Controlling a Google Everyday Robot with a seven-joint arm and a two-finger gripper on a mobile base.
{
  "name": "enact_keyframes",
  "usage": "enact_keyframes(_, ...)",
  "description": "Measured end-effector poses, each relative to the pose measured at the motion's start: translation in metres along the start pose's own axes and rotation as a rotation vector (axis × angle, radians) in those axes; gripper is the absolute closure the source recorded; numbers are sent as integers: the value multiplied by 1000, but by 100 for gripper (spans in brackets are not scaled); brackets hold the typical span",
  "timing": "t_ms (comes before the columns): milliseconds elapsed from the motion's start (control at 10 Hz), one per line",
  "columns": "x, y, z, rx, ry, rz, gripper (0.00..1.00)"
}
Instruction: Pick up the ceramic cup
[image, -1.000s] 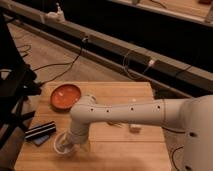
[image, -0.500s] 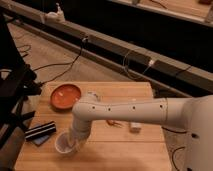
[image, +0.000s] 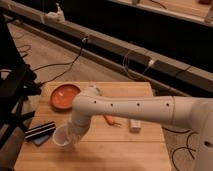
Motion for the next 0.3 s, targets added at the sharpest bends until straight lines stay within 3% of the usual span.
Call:
enact_keyframes(100,0,-5,-13,28,13,-6,100)
enact_keyframes(300,0,-5,-18,39,18,-6,100)
